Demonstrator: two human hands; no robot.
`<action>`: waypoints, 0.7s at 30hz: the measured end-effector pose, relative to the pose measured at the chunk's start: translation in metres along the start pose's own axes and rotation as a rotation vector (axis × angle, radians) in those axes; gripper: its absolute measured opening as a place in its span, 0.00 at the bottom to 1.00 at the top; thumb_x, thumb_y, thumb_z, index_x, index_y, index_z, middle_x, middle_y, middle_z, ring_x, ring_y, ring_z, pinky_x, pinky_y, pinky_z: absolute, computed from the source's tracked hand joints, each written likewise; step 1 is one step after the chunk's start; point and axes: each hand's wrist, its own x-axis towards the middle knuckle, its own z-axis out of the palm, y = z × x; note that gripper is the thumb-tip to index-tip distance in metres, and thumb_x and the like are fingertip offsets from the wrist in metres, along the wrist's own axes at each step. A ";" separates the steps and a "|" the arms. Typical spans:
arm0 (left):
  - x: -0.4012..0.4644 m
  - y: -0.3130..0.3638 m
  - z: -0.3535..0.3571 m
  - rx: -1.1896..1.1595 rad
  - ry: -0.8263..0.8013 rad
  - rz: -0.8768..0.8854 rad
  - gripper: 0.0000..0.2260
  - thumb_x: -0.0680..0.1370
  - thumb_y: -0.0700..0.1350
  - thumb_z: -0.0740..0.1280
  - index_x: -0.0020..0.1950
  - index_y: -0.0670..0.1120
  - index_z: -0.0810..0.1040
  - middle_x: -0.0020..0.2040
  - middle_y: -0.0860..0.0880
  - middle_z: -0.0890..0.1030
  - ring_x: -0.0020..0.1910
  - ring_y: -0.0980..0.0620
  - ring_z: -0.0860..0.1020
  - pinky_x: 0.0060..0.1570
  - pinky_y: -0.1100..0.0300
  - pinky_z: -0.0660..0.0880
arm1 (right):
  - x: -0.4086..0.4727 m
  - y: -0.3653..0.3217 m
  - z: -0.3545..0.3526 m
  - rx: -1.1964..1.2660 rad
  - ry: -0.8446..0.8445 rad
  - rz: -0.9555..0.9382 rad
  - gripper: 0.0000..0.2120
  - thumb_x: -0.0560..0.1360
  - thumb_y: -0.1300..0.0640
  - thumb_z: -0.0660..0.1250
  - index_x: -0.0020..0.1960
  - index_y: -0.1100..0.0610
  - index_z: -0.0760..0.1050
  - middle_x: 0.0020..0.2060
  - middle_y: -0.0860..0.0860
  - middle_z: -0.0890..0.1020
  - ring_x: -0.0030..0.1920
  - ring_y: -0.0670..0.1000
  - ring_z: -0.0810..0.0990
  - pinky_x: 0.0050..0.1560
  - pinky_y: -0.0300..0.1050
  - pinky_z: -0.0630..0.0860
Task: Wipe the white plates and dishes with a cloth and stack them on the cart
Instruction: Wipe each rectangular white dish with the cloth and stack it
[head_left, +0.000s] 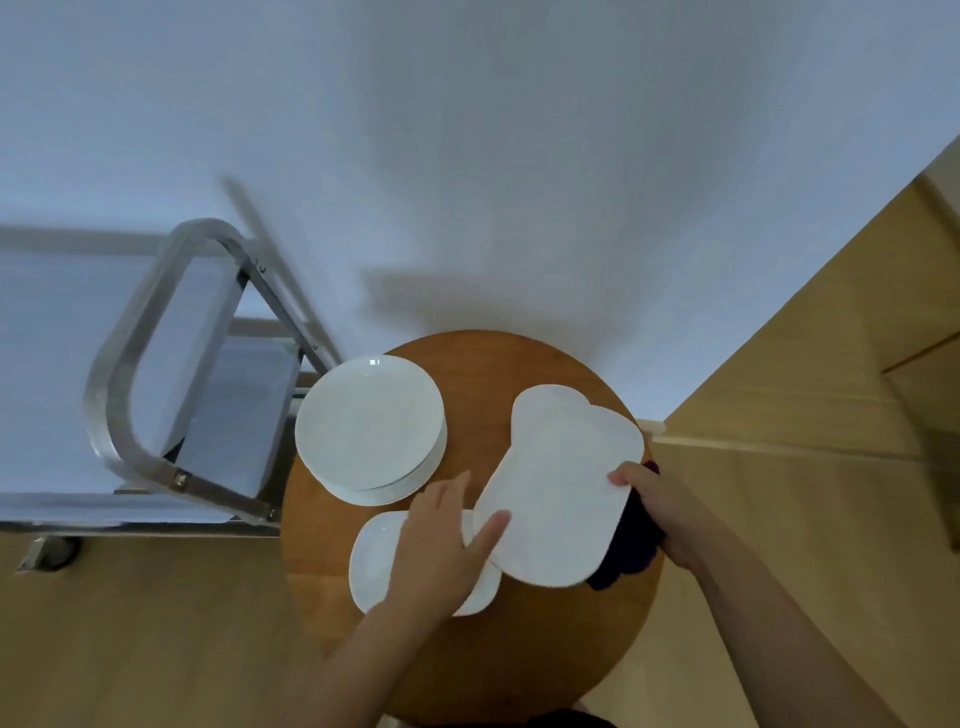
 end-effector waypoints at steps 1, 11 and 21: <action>0.010 0.000 0.006 -0.092 -0.061 -0.105 0.25 0.76 0.63 0.59 0.69 0.52 0.69 0.65 0.55 0.74 0.61 0.54 0.74 0.62 0.55 0.71 | 0.009 -0.001 -0.006 -0.036 -0.005 0.004 0.15 0.70 0.53 0.67 0.53 0.60 0.74 0.49 0.59 0.81 0.49 0.58 0.81 0.49 0.53 0.78; 0.088 0.010 0.078 -0.608 -0.085 -0.514 0.09 0.79 0.41 0.63 0.40 0.46 0.77 0.42 0.49 0.80 0.42 0.53 0.79 0.33 0.67 0.75 | 0.085 -0.001 -0.010 -0.072 0.117 0.158 0.25 0.69 0.35 0.66 0.48 0.57 0.74 0.44 0.55 0.81 0.45 0.56 0.79 0.47 0.51 0.75; 0.134 0.021 0.119 -0.308 0.038 -0.538 0.14 0.79 0.42 0.63 0.34 0.44 0.73 0.32 0.50 0.72 0.33 0.55 0.72 0.36 0.63 0.70 | 0.096 0.010 -0.022 -0.260 -0.005 0.301 0.16 0.70 0.47 0.69 0.46 0.61 0.78 0.41 0.57 0.82 0.42 0.55 0.81 0.38 0.44 0.73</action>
